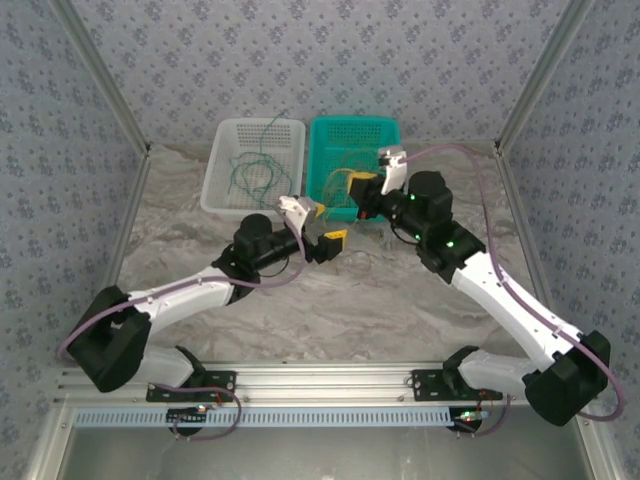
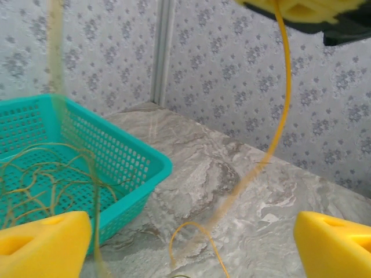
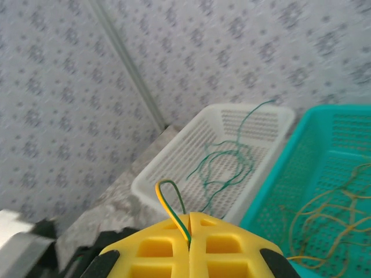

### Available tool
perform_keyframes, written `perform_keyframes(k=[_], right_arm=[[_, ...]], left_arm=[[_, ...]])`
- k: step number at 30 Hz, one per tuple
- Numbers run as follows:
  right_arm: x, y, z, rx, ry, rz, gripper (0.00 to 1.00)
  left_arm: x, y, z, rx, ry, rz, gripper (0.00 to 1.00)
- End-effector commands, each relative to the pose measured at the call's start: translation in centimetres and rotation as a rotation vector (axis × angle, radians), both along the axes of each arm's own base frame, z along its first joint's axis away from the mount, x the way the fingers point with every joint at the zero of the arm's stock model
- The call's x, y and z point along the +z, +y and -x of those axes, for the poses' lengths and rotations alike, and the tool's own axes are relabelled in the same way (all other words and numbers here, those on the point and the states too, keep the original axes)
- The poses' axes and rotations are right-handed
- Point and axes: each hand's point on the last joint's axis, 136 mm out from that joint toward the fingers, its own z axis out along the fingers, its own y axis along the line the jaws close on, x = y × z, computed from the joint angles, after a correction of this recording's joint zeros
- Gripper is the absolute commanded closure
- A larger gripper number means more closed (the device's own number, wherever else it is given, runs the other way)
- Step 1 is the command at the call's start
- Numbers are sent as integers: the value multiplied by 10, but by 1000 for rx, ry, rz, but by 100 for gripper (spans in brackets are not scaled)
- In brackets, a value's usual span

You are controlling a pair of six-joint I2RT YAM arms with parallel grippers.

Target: Untangle the cables

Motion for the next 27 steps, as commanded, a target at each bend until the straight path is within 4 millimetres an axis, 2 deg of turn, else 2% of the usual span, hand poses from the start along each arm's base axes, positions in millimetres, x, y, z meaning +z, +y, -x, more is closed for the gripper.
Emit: perform_keyframes(k=[1, 7, 10, 13, 19, 27], right_arm=[[12, -19, -1, -75, -7, -30, 100], [45, -47, -11, -158, -43, -76, 100], [71, -54, -16, -172, -81, -96, 100], [99, -57, -20, -179, -130, -102, 100], [142, -66, -45, -203, -174, -126, 100], [215, -80, -80, -258, -299, -149, 100]], left_arm=[[27, 25, 1, 111, -70, 44, 3], [37, 89, -2, 382, -124, 39, 1], [35, 118, 1, 491, -131, 42, 1], [27, 136, 8, 537, -118, 41, 1], [7, 154, 17, 574, -67, 30, 1], [3, 154, 19, 566, -51, 23, 1]])
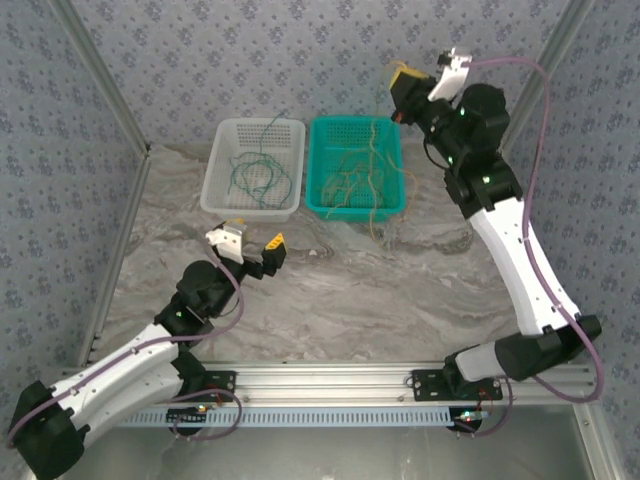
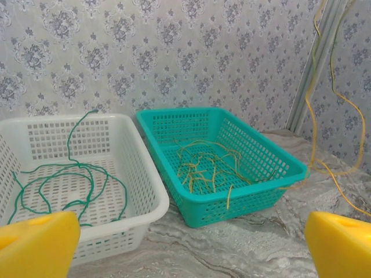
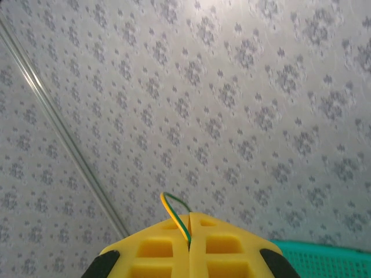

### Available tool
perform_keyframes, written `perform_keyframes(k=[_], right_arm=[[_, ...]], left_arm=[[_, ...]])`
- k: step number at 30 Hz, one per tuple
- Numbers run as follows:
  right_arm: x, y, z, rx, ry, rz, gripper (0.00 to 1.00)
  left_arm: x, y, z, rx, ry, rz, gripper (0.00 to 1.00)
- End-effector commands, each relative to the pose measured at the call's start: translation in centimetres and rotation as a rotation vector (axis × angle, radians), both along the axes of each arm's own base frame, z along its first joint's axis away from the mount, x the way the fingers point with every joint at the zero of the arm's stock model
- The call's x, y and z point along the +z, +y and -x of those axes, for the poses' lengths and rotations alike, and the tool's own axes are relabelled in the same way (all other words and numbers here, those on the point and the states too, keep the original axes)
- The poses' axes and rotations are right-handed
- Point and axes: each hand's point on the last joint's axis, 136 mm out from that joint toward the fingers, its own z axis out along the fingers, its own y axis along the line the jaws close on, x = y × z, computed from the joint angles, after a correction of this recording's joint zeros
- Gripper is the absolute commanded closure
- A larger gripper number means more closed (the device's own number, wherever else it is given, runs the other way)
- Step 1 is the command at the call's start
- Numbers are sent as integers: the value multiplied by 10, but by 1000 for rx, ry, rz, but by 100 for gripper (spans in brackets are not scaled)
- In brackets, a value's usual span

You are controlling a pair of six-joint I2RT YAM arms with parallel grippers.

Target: Untangle the cables

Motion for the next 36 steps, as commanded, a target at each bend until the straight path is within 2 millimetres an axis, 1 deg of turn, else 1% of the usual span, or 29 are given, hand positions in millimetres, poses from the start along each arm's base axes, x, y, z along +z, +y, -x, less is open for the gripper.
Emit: perform_keyframes(k=[1, 3, 6, 9, 11, 13, 16, 19, 20, 21, 22, 23, 24, 25, 27, 29, 32, 34, 36], right_arm=[[37, -11, -9, -28, -71, -3, 100], [47, -15, -27, -40, -78, -4, 100], [48, -16, -55, -34, -59, -16, 100], [37, -8, -82, -16, -32, -15, 100], [21, -2, -99, -5, 6, -3, 100], [-3, 1, -116, -15, 57, 12, 100], [-55, 3, -142, -41, 160, 40, 100], [-102, 9, -154, -36, 232, 55, 100], [-114, 13, -155, -32, 242, 62, 100], [-135, 15, -157, -38, 271, 78, 100], [-147, 14, -158, -48, 288, 82, 100], [-167, 16, -159, -54, 320, 90, 100], [-184, 18, -160, -50, 345, 88, 100], [-197, 19, -161, -48, 369, 87, 100], [-231, 24, -160, -30, 440, 93, 100], [-260, 30, -159, -12, 503, 99, 100], [-296, 34, -155, -9, 572, 132, 100], [-311, 31, -152, -31, 604, 144, 100], [-320, 25, -150, -62, 631, 160, 100]], left_arm=[[2, 5, -2, 25, 2, 12, 1], [0, 5, -4, 27, 10, 8, 1], [-2, 4, -5, 28, 16, 9, 1], [-5, 4, -6, 30, 29, 5, 1], [-6, 3, -6, 26, 32, 4, 1], [-7, 4, -7, 30, 39, 4, 1], [-14, 6, -9, 38, 54, -1, 1], [-23, 7, -12, 52, 78, -4, 1], [-25, 8, -13, 53, 86, -5, 1], [-27, 8, -15, 53, 93, -6, 1], [-29, 8, -17, 54, 100, -9, 1], [-31, 8, -18, 56, 107, -12, 1], [-32, 8, -20, 59, 111, -12, 1], [-33, 8, -22, 60, 114, -12, 1], [-36, 7, -26, 61, 127, -9, 1], [-39, 6, -31, 62, 145, -3, 1], [-42, 3, -37, 58, 160, -9, 1], [-44, 2, -42, 66, 170, -16, 1], [-45, 4, -46, 78, 176, -15, 1]])
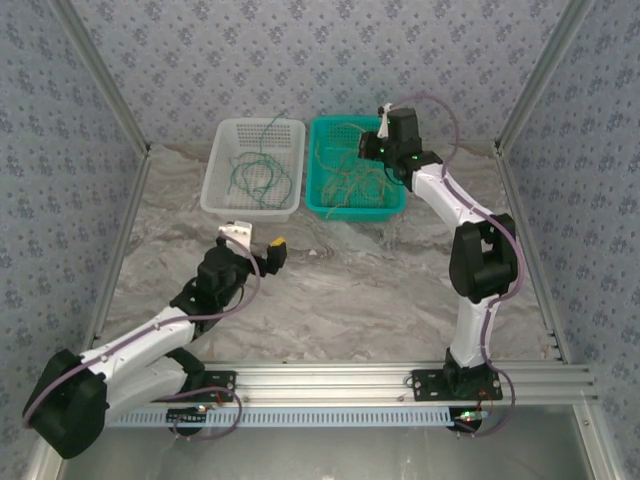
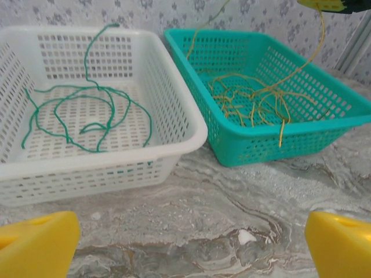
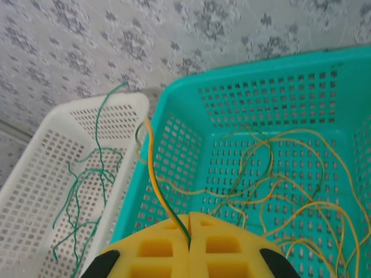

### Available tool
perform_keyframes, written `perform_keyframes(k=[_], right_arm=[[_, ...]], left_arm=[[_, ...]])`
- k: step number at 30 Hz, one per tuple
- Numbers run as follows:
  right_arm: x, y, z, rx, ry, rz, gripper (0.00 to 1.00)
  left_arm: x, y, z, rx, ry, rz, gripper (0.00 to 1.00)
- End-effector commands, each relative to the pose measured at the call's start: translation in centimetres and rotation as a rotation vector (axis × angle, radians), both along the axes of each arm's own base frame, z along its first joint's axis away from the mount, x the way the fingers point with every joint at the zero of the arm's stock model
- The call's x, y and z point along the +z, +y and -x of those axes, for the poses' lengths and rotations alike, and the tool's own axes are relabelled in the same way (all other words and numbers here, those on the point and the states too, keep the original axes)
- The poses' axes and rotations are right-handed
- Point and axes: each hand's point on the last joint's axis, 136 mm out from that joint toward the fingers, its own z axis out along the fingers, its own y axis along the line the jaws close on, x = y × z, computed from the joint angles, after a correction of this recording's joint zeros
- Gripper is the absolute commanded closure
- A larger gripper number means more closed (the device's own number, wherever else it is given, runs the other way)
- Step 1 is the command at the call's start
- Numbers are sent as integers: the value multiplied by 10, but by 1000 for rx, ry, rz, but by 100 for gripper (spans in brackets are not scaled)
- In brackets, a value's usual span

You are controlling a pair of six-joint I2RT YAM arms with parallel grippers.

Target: Untangle the cables

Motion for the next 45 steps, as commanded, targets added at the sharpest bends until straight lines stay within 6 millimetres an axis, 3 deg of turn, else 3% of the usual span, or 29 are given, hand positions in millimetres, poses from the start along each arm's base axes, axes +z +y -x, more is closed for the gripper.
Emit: perform_keyframes(k=[1, 5, 7, 12, 15, 18, 20, 22, 24, 31, 36, 40, 45], right_arm=[[-12, -9, 0, -55, 22, 25, 100], [-13, -14, 10, -67, 62, 114, 99], [-17, -27, 15, -132, 89, 187, 97], [-49, -56, 29, -252, 214, 255, 97], [-72, -49, 31, -213, 267, 264, 97], [-82, -38, 31, -172, 297, 299, 92], [-76, -33, 33, -164, 285, 335, 77], [-60, -34, 36, -178, 252, 384, 54], [-41, -39, 41, -208, 215, 413, 40], [39, -64, 78, -291, 23, 383, 27], [62, -99, 124, -401, -173, 338, 16], [22, -143, 164, -535, -149, 443, 15], [-18, -183, 205, -634, -91, 540, 16]], left_arm=[[32, -3, -12, 13, -63, 68, 1], [25, 10, -25, 79, -22, 83, 1], [19, 22, -33, 129, 8, 119, 1], [13, 29, -39, 160, 40, 109, 1], [11, 28, -40, 158, 53, 91, 1], [7, 30, -40, 173, 64, 85, 1], [5, 32, -38, 177, 68, 81, 1], [3, 37, -37, 198, 72, 77, 1], [2, 47, -36, 228, 73, 87, 1], [-6, 118, -28, 475, 85, 103, 1], [-6, 157, -22, 604, 73, 54, 1], [-5, 175, -21, 663, 41, -28, 1], [-10, 189, -24, 686, -26, -131, 1]])
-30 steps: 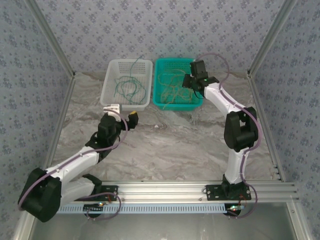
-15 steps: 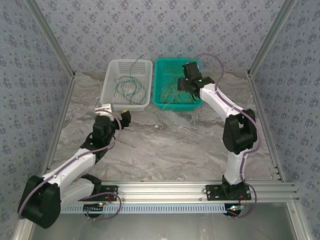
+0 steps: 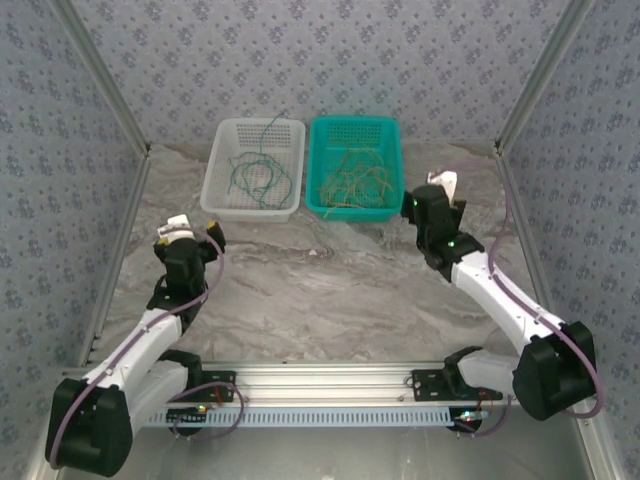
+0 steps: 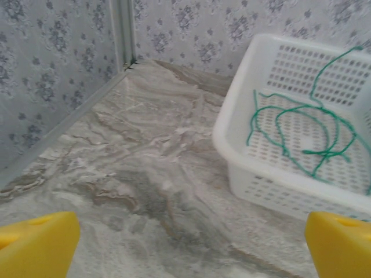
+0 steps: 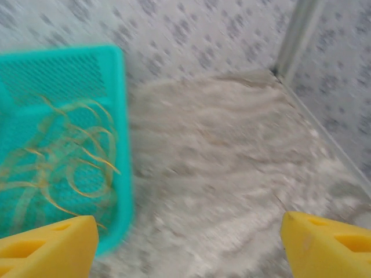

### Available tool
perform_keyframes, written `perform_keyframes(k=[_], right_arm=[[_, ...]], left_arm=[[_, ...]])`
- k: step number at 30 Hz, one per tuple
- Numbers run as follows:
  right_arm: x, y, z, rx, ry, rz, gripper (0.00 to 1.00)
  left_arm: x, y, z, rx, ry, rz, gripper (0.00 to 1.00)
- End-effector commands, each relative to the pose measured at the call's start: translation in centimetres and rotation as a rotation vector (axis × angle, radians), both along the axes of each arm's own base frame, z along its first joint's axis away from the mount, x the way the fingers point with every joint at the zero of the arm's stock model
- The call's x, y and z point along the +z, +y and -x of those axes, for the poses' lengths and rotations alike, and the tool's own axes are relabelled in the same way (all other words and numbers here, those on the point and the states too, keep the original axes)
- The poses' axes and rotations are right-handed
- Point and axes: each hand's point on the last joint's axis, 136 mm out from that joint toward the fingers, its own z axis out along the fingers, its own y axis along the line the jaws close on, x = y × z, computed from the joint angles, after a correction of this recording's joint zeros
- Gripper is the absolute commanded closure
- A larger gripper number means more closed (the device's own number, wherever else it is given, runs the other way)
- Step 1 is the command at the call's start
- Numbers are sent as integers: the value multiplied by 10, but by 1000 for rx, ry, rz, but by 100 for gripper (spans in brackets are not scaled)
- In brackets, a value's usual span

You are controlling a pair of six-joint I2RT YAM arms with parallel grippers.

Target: Untangle the cables

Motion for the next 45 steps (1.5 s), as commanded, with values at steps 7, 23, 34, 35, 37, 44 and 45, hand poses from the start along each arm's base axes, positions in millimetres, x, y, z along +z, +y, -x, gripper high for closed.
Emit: perform_keyframes(k=[7, 23, 34, 35, 37, 44, 45], right_arm=[[-32, -64, 43, -114, -119, 71, 11], [-96, -88, 17, 35, -51, 9, 0], [-111, -37, -5, 301, -31, 6, 0], [-109, -37, -3, 299, -44, 4, 0], [-105, -43, 1, 274, -83, 3, 0], [-120, -43, -18, 313, -50, 14, 0], [-118, -41, -12, 284, -79, 74, 0]], left_arm=[[-23, 30, -14, 32, 14, -81, 1], [-74, 36, -58, -51, 41, -77, 1], [-69, -6, -45, -257, -37, -171, 1], [-70, -14, -46, -288, -30, -201, 1], [-72, -15, -51, -276, -1, -211, 1], [-82, 18, -74, -191, 115, -63, 1], [-82, 17, -74, -187, 120, -72, 1]])
